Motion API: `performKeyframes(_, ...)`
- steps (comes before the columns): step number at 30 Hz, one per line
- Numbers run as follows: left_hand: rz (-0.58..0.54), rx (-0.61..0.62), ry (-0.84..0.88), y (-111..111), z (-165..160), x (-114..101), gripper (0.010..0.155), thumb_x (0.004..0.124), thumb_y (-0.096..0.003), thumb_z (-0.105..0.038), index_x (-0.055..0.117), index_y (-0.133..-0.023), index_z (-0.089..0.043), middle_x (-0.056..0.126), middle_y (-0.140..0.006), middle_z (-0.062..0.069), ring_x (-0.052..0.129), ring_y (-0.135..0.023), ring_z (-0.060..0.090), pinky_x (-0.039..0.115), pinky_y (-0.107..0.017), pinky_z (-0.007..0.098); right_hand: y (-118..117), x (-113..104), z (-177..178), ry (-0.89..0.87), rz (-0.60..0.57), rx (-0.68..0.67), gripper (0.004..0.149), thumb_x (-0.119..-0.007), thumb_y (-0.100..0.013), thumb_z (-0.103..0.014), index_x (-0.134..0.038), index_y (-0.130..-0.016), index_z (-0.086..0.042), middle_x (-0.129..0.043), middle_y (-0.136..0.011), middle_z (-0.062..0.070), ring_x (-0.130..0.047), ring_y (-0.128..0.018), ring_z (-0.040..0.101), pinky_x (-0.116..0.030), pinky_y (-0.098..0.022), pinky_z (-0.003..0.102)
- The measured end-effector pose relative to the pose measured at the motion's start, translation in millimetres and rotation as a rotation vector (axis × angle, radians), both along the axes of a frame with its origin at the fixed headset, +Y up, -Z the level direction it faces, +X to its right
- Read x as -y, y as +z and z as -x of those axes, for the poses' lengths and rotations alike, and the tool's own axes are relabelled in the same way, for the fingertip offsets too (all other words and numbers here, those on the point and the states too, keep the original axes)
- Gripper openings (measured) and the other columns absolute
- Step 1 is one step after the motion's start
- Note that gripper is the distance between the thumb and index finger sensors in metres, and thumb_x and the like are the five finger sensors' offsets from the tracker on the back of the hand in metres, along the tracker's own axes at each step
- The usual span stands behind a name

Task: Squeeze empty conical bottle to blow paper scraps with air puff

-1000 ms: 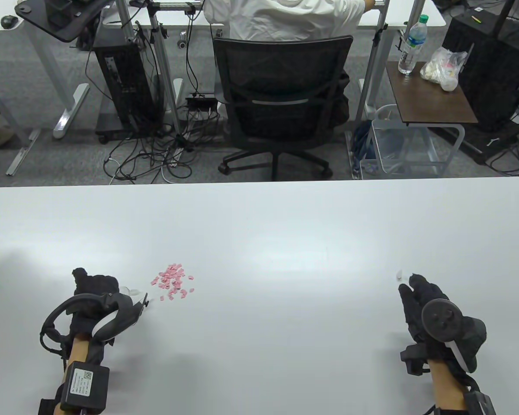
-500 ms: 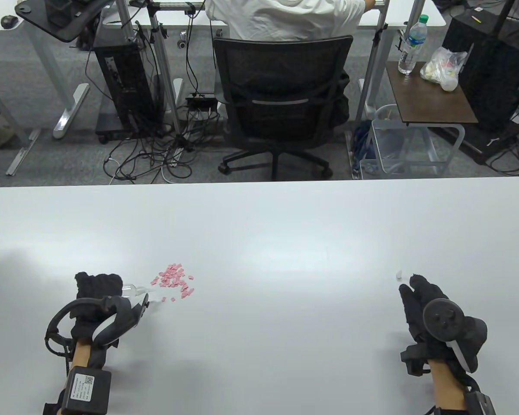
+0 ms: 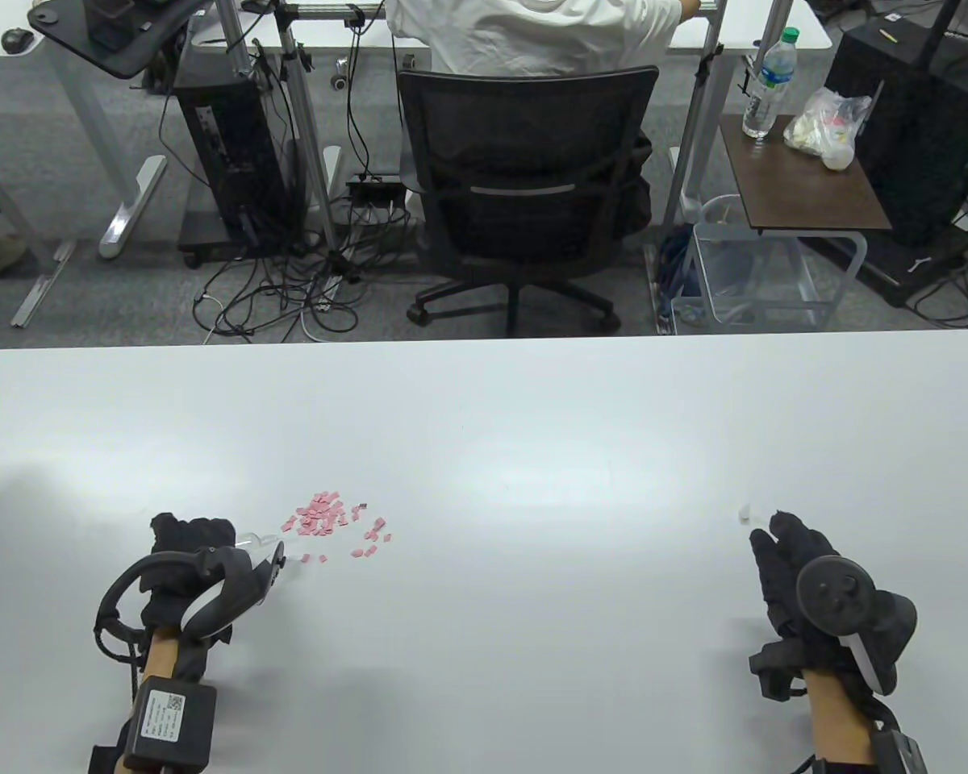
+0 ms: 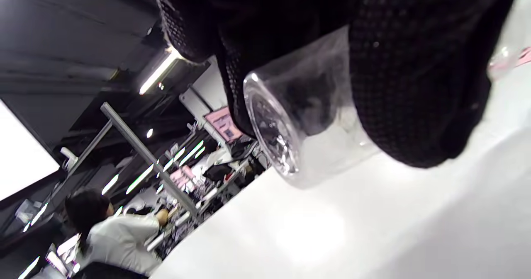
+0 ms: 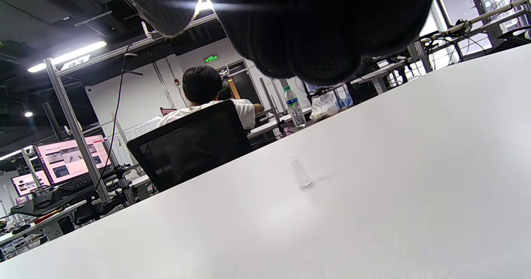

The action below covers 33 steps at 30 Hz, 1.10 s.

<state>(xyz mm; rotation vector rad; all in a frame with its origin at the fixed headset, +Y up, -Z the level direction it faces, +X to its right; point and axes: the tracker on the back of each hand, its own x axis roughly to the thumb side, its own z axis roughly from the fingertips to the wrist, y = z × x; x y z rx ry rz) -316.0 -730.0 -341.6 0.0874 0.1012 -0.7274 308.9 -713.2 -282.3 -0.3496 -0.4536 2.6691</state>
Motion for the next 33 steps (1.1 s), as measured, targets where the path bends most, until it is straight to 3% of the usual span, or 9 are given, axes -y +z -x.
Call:
performKeyframes(8, -0.020, -0.053, -0.109, -3.5, 1.0, 0.0, 0.074, 0.106, -0.0346, -0.044, 0.078, -0.101, -0.028, 0.092, -0.100, 0.000, 0.099, -0.090, 0.022, 0.060, -0.080, 0.049, -0.4, 0.7, 0.7, 0.010, 0.014, -0.003, 0.055, -0.073, -0.059, -0.043, -0.079, -0.100, -0.008, -0.090, -0.083, 0.018, -0.096, -0.064, 0.034, -0.081, -0.053, 0.055)
performKeyframes(13, 0.008, -0.041, 0.000, -6.5, 4.0, -4.6, 0.063, 0.107, -0.0320, -0.042, 0.087, -0.090, -0.028, 0.102, -0.085, -0.002, 0.109, -0.076, 0.018, 0.068, -0.079, 0.042, -0.3, 0.6, -0.5, 0.003, 0.011, 0.002, 0.055, -0.073, -0.059, -0.044, -0.079, -0.101, -0.008, -0.090, -0.083, 0.018, -0.096, -0.064, 0.034, -0.081, -0.054, 0.055)
performKeyframes(18, 0.033, -0.041, -0.062, -8.0, 4.1, -9.1, 0.073, 0.107, -0.0337, -0.044, 0.079, -0.099, -0.030, 0.094, -0.098, -0.001, 0.101, -0.089, 0.020, 0.061, -0.081, 0.049, -1.0, 1.3, -2.4, -0.010, 0.014, 0.008, 0.055, -0.073, -0.059, -0.043, -0.078, -0.101, -0.008, -0.090, -0.083, 0.019, -0.096, -0.064, 0.035, -0.080, -0.054, 0.055)
performKeyframes(21, 0.015, 0.009, -0.059, -8.0, 2.0, -7.4, 0.064, 0.108, -0.0301, -0.043, 0.087, -0.090, -0.031, 0.101, -0.086, -0.006, 0.108, -0.078, 0.016, 0.066, -0.079, 0.043, -0.8, 1.1, -2.2, -0.009, 0.015, 0.009, 0.055, -0.073, -0.059, -0.044, -0.078, -0.101, -0.008, -0.090, -0.083, 0.019, -0.096, -0.064, 0.035, -0.080, -0.054, 0.055)
performKeyframes(24, 0.068, -0.052, -0.038, -10.0, 0.8, -8.4, 0.070, 0.106, -0.0328, -0.046, 0.082, -0.096, -0.030, 0.097, -0.093, -0.002, 0.104, -0.084, 0.018, 0.063, -0.081, 0.045, -0.9, 0.9, -2.5, -0.008, 0.014, 0.009, 0.055, -0.073, -0.059, -0.044, -0.078, -0.101, -0.008, -0.090, -0.083, 0.019, -0.096, -0.064, 0.034, -0.080, -0.054, 0.055)
performKeyframes(26, 0.029, -0.025, -0.059, -8.2, -0.5, -10.3, 0.073, 0.106, -0.0343, -0.046, 0.079, -0.100, -0.028, 0.093, -0.098, -0.001, 0.101, -0.088, 0.020, 0.060, -0.081, 0.048, -1.1, 1.1, -2.9, -0.013, 0.011, 0.009, 0.055, -0.073, -0.059, -0.044, -0.078, -0.101, -0.008, -0.090, -0.083, 0.019, -0.096, -0.064, 0.035, -0.080, -0.054, 0.055)
performKeyframes(30, 0.016, 0.030, -0.045, -7.2, -4.5, -12.9, 0.063, 0.107, -0.0310, -0.044, 0.088, -0.089, -0.030, 0.102, -0.085, -0.004, 0.109, -0.076, 0.017, 0.066, -0.080, 0.041, -1.1, 1.5, -3.1, -0.014, 0.016, 0.009, 0.055, -0.073, -0.059, -0.044, -0.078, -0.101, -0.008, -0.090, -0.084, 0.019, -0.095, -0.065, 0.035, -0.080, -0.054, 0.056)
performKeyframes(33, 0.045, -0.011, -0.049, -7.8, -7.0, -10.7, 0.071, 0.106, -0.0319, -0.047, 0.082, -0.097, -0.029, 0.097, -0.094, -0.003, 0.104, -0.084, 0.019, 0.061, -0.082, 0.045, -1.1, 1.1, -3.6, -0.020, 0.014, 0.008, 0.055, -0.073, -0.059, -0.044, -0.078, -0.101, -0.008, -0.090, -0.084, 0.019, -0.095, -0.065, 0.035, -0.080, -0.054, 0.056)
